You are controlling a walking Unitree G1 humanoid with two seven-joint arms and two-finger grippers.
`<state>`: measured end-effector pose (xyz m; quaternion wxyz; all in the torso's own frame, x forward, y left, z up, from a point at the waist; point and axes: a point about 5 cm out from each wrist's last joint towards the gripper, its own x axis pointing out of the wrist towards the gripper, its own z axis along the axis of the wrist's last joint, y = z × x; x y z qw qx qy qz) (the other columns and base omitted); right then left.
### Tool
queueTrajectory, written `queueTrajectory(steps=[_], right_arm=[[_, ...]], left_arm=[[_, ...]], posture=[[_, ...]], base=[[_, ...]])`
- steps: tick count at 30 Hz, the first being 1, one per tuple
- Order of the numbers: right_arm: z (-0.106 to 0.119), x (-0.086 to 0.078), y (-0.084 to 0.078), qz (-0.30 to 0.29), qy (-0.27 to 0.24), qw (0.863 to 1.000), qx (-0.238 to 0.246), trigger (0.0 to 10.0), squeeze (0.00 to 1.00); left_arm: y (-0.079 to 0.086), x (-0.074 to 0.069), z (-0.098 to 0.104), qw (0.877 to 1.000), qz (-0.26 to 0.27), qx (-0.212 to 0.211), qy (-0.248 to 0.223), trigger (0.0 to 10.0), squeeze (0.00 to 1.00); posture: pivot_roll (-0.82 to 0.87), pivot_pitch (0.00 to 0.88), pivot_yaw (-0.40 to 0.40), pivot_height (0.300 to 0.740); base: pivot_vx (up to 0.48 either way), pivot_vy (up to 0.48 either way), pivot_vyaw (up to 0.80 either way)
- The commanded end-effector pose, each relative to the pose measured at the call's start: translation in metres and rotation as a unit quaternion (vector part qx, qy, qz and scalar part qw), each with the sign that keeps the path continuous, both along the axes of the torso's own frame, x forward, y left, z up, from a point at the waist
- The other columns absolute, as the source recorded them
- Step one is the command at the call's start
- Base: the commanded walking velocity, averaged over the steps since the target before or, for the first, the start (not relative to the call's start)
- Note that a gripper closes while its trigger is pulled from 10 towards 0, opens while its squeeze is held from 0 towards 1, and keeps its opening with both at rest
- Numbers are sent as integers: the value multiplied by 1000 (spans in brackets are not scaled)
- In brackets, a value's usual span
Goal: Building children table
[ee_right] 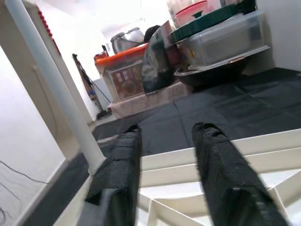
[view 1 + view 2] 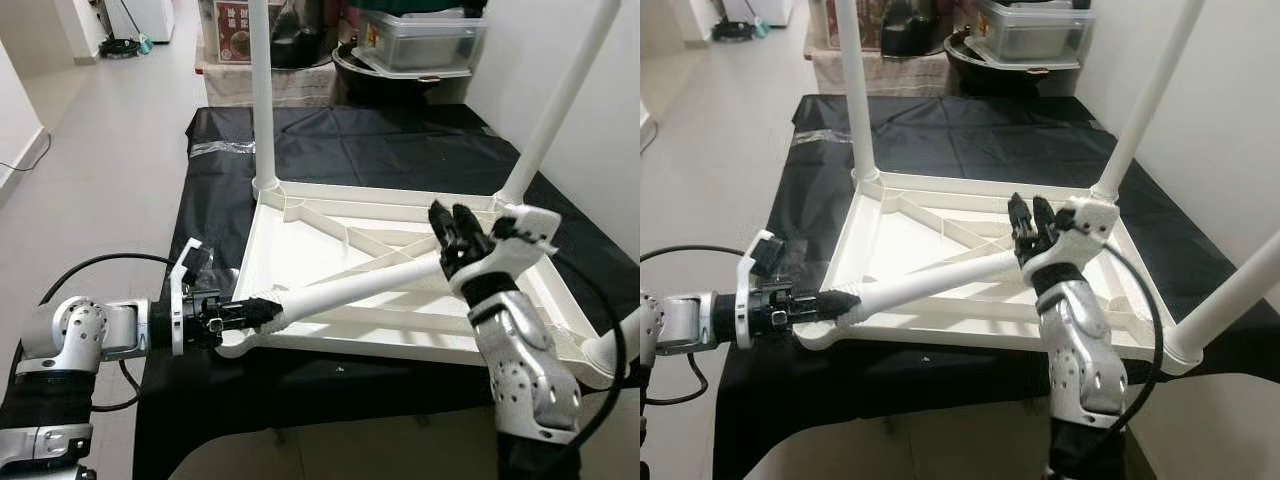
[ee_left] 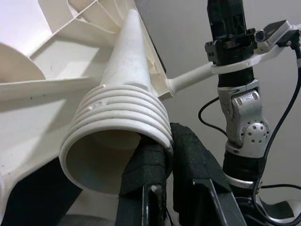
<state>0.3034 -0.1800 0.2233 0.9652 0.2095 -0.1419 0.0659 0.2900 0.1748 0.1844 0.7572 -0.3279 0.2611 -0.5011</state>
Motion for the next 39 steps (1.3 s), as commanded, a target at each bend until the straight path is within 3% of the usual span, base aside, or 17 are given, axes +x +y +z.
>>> queueTrajectory(steps=[1, 3, 6, 7, 9, 10, 19, 23, 39], right_arm=[[-1, 0, -3, 4, 6, 999, 37, 10000, 1000], [-6, 0, -4, 22, 20, 995, 91, 10000, 1000], [-9, 1, -5, 30, 29, 993, 114, 10000, 1000], [-16, 2, -6, 41, 47, 985, 164, 10000, 0], [-19, 2, -7, 44, 53, 981, 183, 10000, 0], [-22, 2, -7, 47, 60, 976, 204, 10000, 0], [-27, -1, -4, 86, 69, 952, 287, 10000, 0], [-20, -9, 10, 173, 60, 926, 331, 10000, 0], [-29, -14, 42, 229, 104, 898, 361, 10000, 0]], left_arm=[[-2, -2, 5, 999, 3, -25, -20, 0, 0], [-5, -4, 12, 997, 6, -58, -46, 0, 0], [-6, -5, 15, 996, 6, -71, -58, 0, 0], [-10, -7, 20, 993, 10, -90, -81, 0, 0], [-12, -8, 20, 992, 14, -92, -87, 0, 0], [-15, -8, 21, 991, 17, -93, -94, 10000, 0], [-23, -12, 14, 991, 21, -87, -98, 10000, 0], [-29, -14, 13, 991, 20, -95, -97, 10000, 0], [-60, -28, 10, 989, -33, -117, -87, 10000, 0]], posture=[[98, 51, -104, 740], [97, 46, -104, 740], [97, 46, -104, 740], [98, 39, -103, 740], [98, 38, -104, 740], [99, 35, -104, 740], [99, 32, -103, 740], [99, 30, -102, 740], [93, 38, -99, 740]], base=[[0, 0, 0], [0, 0, 0], [0, 0, 0], [0, 0, 0], [0, 0, 0], [0, 0, 0], [0, 0, 0], [0, 0, 0], [0, 0, 0]])
